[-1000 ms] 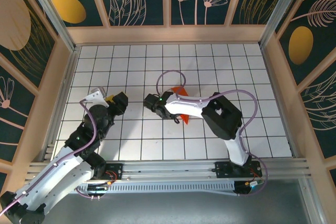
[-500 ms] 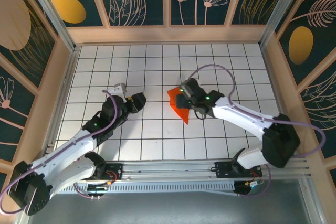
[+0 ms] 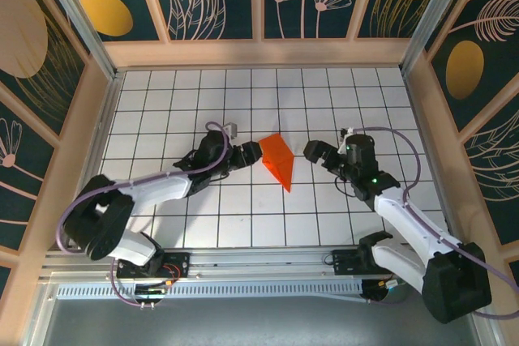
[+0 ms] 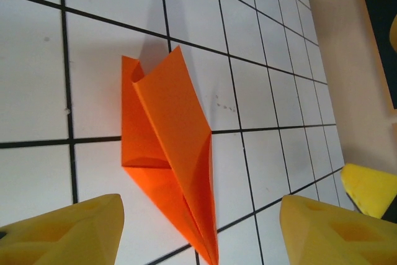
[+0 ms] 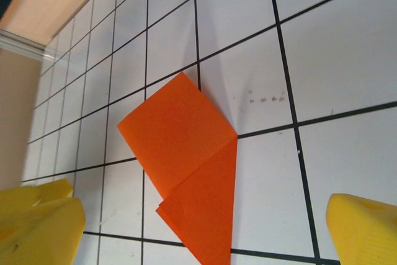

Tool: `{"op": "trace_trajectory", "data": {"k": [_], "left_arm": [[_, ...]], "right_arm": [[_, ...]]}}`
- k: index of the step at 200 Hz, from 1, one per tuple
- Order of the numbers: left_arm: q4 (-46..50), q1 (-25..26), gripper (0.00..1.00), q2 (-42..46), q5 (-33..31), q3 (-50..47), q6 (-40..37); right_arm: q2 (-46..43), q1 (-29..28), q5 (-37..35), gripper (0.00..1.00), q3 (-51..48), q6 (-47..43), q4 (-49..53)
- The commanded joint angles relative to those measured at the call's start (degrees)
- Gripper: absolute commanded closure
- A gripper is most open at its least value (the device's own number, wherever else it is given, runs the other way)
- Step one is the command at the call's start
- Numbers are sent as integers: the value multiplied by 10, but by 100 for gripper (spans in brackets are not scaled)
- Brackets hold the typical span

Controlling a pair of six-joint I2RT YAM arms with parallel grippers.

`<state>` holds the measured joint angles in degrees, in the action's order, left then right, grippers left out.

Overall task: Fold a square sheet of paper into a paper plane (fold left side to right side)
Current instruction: Turn over the paper at the center of the table, then pick up the paper from the center of the table.

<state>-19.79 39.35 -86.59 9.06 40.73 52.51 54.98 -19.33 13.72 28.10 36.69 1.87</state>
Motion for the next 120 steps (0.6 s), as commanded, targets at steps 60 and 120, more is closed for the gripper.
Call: {"op": "trace_trajectory", "data": {"k": [60, 120], "left_arm": [[-34, 2, 38, -181, 15, 113, 24], [-65, 2, 74, -218, -15, 132, 38]], "right_arm": [[-23, 35, 68, 1, -15, 0, -16], [-38, 70, 113, 1, -30, -24, -20]]}}
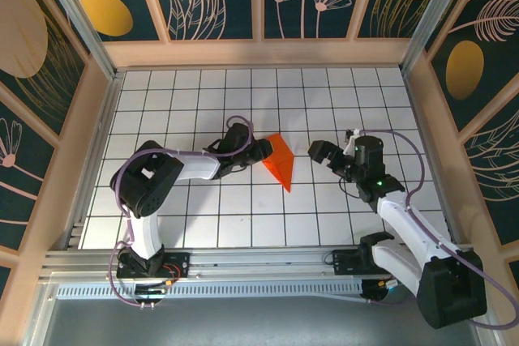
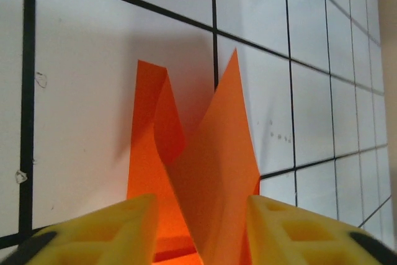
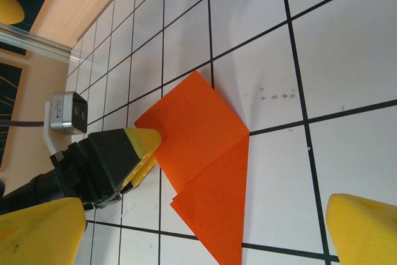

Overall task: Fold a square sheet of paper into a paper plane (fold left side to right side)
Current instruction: Pick up the paper from the center of the table.

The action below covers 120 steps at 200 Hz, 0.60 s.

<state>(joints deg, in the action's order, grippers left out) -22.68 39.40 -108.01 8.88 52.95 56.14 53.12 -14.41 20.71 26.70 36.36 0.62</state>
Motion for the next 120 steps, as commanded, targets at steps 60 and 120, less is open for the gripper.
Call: {"op": "trace_trajectory", "data": {"k": [60, 120], "left_arm": [[-89, -5, 100, 112, 27, -102, -50], [-216, -34, 100, 282, 212, -250, -130]], "right_arm": [[11, 47, 199, 8, -16, -110, -48], [44, 13, 306, 7, -47, -130, -178]]}}
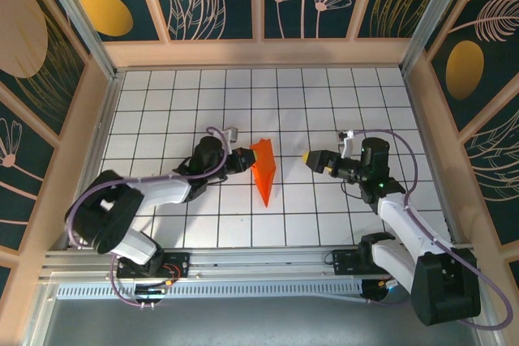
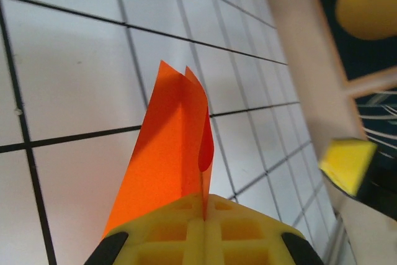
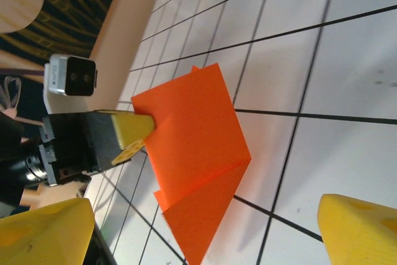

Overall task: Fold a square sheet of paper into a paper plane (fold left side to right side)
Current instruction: Pick up the paper from the center of the table, then place the paper at the center of the table.

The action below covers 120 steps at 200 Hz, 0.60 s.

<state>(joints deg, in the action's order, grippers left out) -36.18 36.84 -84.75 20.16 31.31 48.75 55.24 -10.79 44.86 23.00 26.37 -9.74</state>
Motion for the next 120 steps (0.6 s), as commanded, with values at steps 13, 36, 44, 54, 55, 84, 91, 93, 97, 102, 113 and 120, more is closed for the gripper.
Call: {"op": "trace_trajectory", "data": {"k": [13, 36, 44, 54, 55, 84, 91, 93, 97, 102, 113, 120], "left_arm": [[-100, -15, 100, 79, 130, -57, -64], [-109, -20, 100, 122, 163, -78, -78], [-110, -20, 100, 135, 170, -82, -83], [-110, -21, 100, 147, 177, -85, -87], [-110, -21, 100, 148, 178, -86, -87], [-112, -21, 100, 165, 186, -92, -88], [-114, -21, 100, 164, 188, -93, -88], [-114, -21, 100, 164, 190, -93, -88], [-115, -20, 100, 163, 190, -94, -87], [-115, -21, 100, 161, 190, -94, -86], [-113, -21, 100, 159, 190, -94, -85], [-108, -20, 100, 156, 184, -94, -86]], "right_arm": [[43, -45, 66, 6, -9, -44, -87], [77, -89, 71, 6, -12, -49, -133], [89, -103, 75, 6, -15, -45, -159], [102, -118, 81, 6, -20, -36, -193], [104, -119, 81, 6, -20, -35, -197], [152, -148, 106, 7, -19, -14, -266], [161, -156, 111, 8, -15, -12, -274], [164, -158, 112, 8, -14, -12, -277], [169, -162, 115, 9, -13, -11, -280], [175, -168, 118, 10, -10, -11, -284], [184, -178, 127, 13, -4, -8, -290], [188, -182, 132, 14, -1, -5, -293]]}}
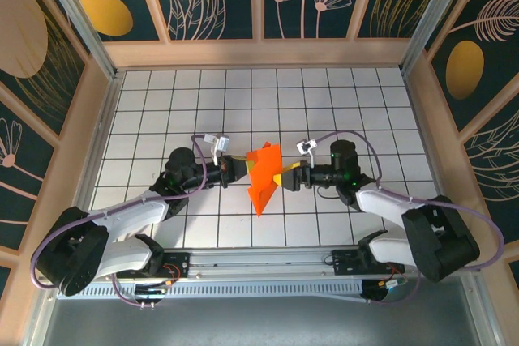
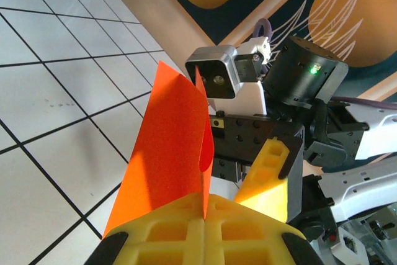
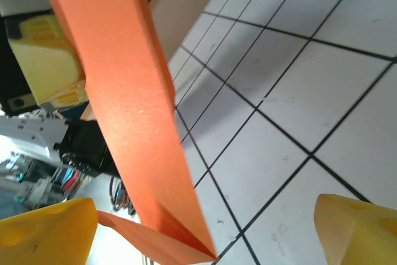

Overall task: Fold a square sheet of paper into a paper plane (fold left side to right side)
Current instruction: Place the paper at the center of the table.

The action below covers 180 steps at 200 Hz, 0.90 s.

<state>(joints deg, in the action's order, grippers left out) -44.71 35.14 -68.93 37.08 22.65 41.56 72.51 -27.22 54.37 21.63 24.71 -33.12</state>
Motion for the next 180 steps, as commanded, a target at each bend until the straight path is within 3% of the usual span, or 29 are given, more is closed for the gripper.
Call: {"op": "trace_trajectory", "data": {"k": [1, 82, 145, 180], "left_arm": [[-22, -3, 100, -2, 13, -7, -15], [31, -5, 100, -30, -51, -2, -20], [15, -4, 100, -65, -25, -1, -18], [16, -5, 100, -78, -30, -2, -18]], "right_arm": [[16, -18, 38, 15, 13, 11, -59], [-13, -14, 16, 43, 64, -52, 75], [19, -4, 0, 54, 108, -70, 114], [43, 0, -18, 66, 116, -67, 114]]}}
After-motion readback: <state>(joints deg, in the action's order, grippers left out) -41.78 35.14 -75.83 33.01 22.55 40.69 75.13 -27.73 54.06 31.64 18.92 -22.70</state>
